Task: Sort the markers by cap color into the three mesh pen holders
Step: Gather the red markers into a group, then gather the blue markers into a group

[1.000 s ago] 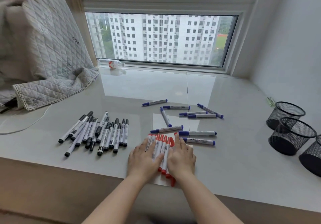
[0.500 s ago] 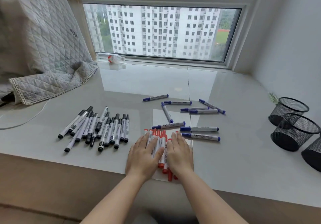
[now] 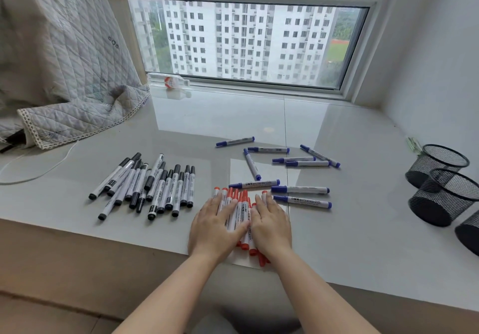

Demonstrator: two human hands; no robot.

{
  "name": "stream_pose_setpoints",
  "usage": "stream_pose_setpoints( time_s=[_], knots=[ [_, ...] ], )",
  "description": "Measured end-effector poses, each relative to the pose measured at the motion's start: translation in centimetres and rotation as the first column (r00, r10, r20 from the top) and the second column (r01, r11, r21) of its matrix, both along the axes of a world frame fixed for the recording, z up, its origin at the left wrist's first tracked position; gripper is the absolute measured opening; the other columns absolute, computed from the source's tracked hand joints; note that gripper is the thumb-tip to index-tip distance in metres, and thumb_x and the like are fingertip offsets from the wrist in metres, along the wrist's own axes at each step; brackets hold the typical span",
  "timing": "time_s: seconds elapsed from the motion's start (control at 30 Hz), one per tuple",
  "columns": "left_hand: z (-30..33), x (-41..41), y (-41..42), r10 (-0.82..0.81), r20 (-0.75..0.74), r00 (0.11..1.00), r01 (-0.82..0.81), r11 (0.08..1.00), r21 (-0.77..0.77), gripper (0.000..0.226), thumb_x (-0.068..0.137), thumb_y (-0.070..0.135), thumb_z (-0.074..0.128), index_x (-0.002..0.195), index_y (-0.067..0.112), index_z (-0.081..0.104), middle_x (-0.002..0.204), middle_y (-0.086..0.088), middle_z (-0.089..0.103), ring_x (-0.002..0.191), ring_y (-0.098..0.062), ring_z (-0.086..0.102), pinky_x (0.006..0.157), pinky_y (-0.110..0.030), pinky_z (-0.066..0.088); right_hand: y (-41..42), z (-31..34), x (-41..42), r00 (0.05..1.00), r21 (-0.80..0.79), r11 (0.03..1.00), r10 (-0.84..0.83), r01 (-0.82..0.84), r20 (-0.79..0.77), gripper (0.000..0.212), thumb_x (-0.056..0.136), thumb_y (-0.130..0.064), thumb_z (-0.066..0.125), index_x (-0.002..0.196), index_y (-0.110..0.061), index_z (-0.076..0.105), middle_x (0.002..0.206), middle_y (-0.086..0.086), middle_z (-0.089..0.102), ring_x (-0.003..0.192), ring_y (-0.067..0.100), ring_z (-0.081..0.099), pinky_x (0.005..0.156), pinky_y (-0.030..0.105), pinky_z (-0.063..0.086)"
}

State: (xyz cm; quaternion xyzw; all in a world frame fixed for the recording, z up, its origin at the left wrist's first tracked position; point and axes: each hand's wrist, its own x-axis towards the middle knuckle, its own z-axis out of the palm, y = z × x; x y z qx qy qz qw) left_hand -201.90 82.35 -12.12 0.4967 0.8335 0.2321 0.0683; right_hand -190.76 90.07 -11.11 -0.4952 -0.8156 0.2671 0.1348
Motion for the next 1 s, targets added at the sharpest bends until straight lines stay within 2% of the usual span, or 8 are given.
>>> stream_pose_setpoints(
  time_s=[0.13, 0.27, 0.37, 0.47, 0.57, 0.67, 0.73, 1.0],
  knots=[
    [0.1, 0.1, -0.2, -0.019, 0.011, 1.000, 0.019, 0.999, 0.034, 0.064, 0.081, 0.069, 0.038, 0.140, 0.044, 0.032, 0.157, 0.013, 0.007, 0.143, -0.008, 0.006, 0.115, -0.029, 0.006, 0.1, 0.1, 0.0, 0.999, 0.001, 1.000, -0.018, 0.018, -0.034, 0.048, 0.099, -0.037, 0.025, 0.146, -0.029, 0.023, 0.158, -0.008, 0.010, 0.144, 0.010, 0.008, 0.116, 0.031, 0.004],
    [0.4, -0.1, -0.3, -0.029, 0.078, 0.997, 0.022, 0.996, 0.082, 0.058, 0.086, 0.061, 0.042, 0.139, 0.039, 0.037, 0.156, 0.012, 0.013, 0.142, -0.008, 0.010, 0.116, -0.032, 0.011, 0.7, 0.1, 0.6, 0.971, -0.038, 0.997, -0.076, 0.070, -0.226, 0.043, 0.097, -0.032, 0.036, 0.140, -0.022, 0.039, 0.151, -0.006, 0.030, 0.140, 0.011, 0.022, 0.114, 0.031, 0.015],
    [1.4, 0.2, 0.2, -0.059, 0.026, 0.998, 0.055, 0.986, 0.155, 0.052, 0.088, 0.054, 0.044, 0.136, 0.033, 0.043, 0.152, 0.009, 0.023, 0.140, -0.010, 0.017, 0.115, -0.033, 0.018, 1.3, 0.3, 1.5, 0.922, 0.018, 0.997, -0.067, 0.080, -0.382, 0.032, 0.095, -0.024, 0.045, 0.125, -0.018, 0.054, 0.129, -0.004, 0.049, 0.126, 0.012, 0.038, 0.102, 0.022, 0.027],
    [3.3, 0.4, 1.8, -0.060, -0.066, 0.996, 0.074, 0.969, 0.238, 0.042, 0.090, 0.046, 0.046, 0.128, 0.029, 0.051, 0.144, 0.007, 0.035, 0.133, -0.013, 0.029, 0.109, -0.032, 0.025, 2.8, 0.7, 3.1, 0.901, 0.188, 0.977, -0.012, 0.104, -0.433, 0.021, 0.090, -0.015, 0.051, 0.108, -0.019, 0.062, 0.104, -0.010, 0.053, 0.108, 0.013, 0.048, 0.090, 0.020, 0.034],
    [4.7, -0.1, 4.4, -0.030, -0.043, 0.999, 0.039, 0.977, 0.208, 0.038, 0.090, 0.038, 0.050, 0.126, 0.026, 0.052, 0.140, 0.004, 0.037, 0.128, -0.015, 0.033, 0.106, -0.035, 0.029, 5.8, 1.0, 5.1, 0.960, 0.332, 0.937, -0.011, 0.107, -0.278, 0.025, 0.089, -0.015, 0.052, 0.112, -0.018, 0.061, 0.112, -0.003, 0.057, 0.109, 0.017, 0.047, 0.090, 0.024, 0.034],
    [5.1, -0.5, 7.6, -0.042, -0.010, 0.999, 0.042, 0.998, 0.053, 0.040, 0.087, 0.035, 0.053, 0.127, 0.029, 0.050, 0.140, 0.003, 0.037, 0.129, -0.017, 0.031, 0.105, -0.037, 0.031, 8.8, 0.9, 6.6, 0.996, 0.351, 0.935, 0.017, -0.045, 0.083, 0.040, 0.092, -0.034, 0.047, 0.131, -0.026, 0.048, 0.136, -0.005, 0.045, 0.125, 0.016, 0.034, 0.104, 0.031, 0.027],
    [4.9, -0.7, 9.5, -0.059, -0.007, 0.998, 0.059, 0.996, -0.067, 0.046, 0.085, 0.036, 0.055, 0.130, 0.031, 0.047, 0.141, 0.000, 0.037, 0.130, -0.019, 0.030, 0.105, -0.038, 0.033, 10.2, 0.5, 7.2, 0.978, 0.330, 0.937, 0.046, -0.113, 0.204, 0.047, 0.092, -0.047, 0.042, 0.136, -0.029, 0.041, 0.140, -0.008, 0.040, 0.130, 0.014, 0.029, 0.108, 0.032, 0.022],
    [3.8, -1.1, 15.4, -0.125, -0.074, 0.989, 0.093, 0.935, -0.343, 0.071, 0.074, 0.063, 0.061, 0.134, 0.032, 0.041, 0.139, -0.009, 0.038, 0.126, -0.026, 0.036, 0.099, -0.039, 0.038, 13.7, -0.4, 8.5, 0.976, 0.380, 0.914, 0.066, -0.143, 0.208, 0.042, 0.091, -0.050, 0.043, 0.127, -0.030, 0.048, 0.124, -0.009, 0.048, 0.115, 0.014, 0.039, 0.096, 0.028, 0.029]
  ],
)
